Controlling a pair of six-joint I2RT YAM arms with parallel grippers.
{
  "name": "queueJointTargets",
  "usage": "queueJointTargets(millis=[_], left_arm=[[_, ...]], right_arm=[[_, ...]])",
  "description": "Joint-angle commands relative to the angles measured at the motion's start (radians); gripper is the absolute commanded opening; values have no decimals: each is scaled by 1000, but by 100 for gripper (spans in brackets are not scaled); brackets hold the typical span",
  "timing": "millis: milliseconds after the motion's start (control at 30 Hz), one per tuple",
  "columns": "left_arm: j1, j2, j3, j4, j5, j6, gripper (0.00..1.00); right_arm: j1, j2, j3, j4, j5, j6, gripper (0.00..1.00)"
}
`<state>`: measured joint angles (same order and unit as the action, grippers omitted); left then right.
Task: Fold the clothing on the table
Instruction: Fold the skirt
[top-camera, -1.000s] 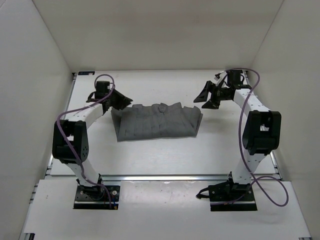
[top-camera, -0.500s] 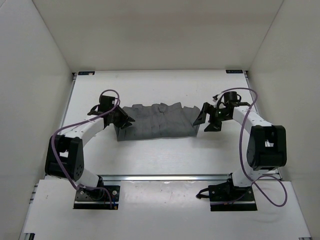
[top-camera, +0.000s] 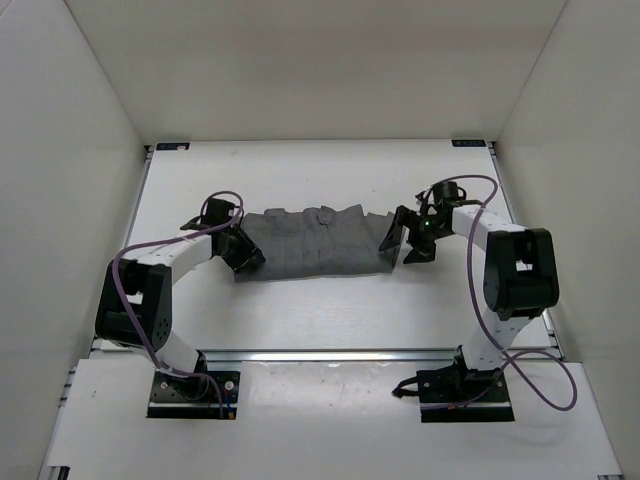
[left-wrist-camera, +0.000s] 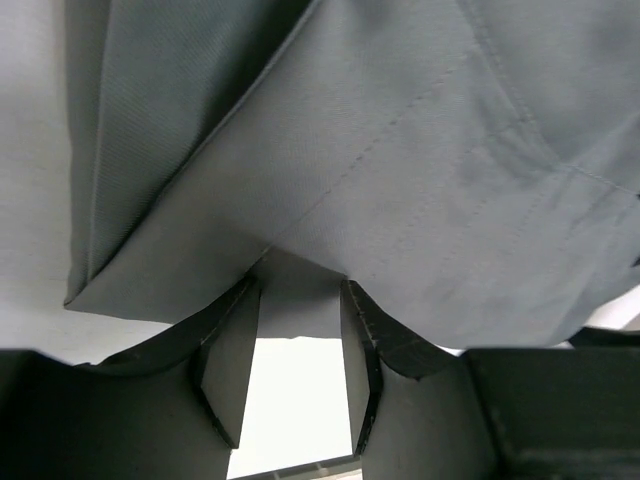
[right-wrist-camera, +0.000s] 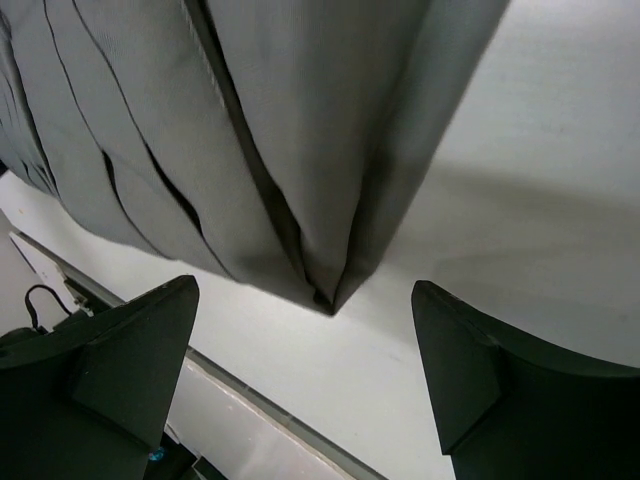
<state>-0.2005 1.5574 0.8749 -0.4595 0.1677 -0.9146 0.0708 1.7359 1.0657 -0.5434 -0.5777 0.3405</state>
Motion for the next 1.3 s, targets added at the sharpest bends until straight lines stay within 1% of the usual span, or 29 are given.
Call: queueJointTargets(millis=[0, 100, 267, 400, 433, 533, 633, 700, 733, 800, 833, 867, 900, 933, 967, 1000, 1133, 1267], left_arm=[[-5, -2, -11, -5, -22, 22, 49], [-5, 1, -11, -1, -27, 26, 49], [-10, 20, -8, -2, -22, 34, 50], [-8, 24, -10, 8, -11, 29, 50], [-11, 26, -11, 8, -11, 29, 50], [-11, 27, -20, 16, 1, 25, 50], [-13, 27, -14, 21, 0, 29, 50], [-16, 38, -14, 18, 3, 31, 50], [-17, 36, -17, 24, 4, 28, 49], [-19, 39, -19, 19, 3, 28, 50], [-20, 36, -14, 22, 4, 29, 50], [-19, 30, -22, 27, 9, 26, 50], [-19, 33, -27, 27, 12, 25, 50], [-17, 32, -33, 28, 18, 25, 50], [-11, 30, -27, 30, 23, 22, 50], [-16, 29, -28, 30, 23, 25, 49], [-45, 32, 1, 10, 27, 29, 49], [-54, 16, 53, -18, 24, 28, 49]], right_arm=[[10, 45, 72, 33, 15, 2, 85], [26, 94, 114, 11, 24, -3, 84], [29, 96, 76, 51, 7, 38, 84], [53, 109, 88, 24, 18, 48, 81], [57, 102, 82, 17, 19, 49, 78], [73, 54, -1, 49, 19, 92, 77], [79, 22, -85, 114, -13, 135, 75], [81, 19, -99, 131, -34, 149, 68], [92, 31, -92, 149, -39, 160, 62], [89, 42, -90, 158, -54, 178, 42], [90, 50, -78, 175, -63, 187, 27], [86, 45, -81, 178, -71, 201, 18], [80, 47, -73, 178, -71, 203, 11], [75, 47, -70, 181, -71, 206, 9], [63, 36, -69, 183, -70, 200, 2], [61, 30, -58, 165, -74, 196, 0], [6, -4, -21, 114, -45, 143, 0], [-34, -22, 85, -24, 25, 33, 0]])
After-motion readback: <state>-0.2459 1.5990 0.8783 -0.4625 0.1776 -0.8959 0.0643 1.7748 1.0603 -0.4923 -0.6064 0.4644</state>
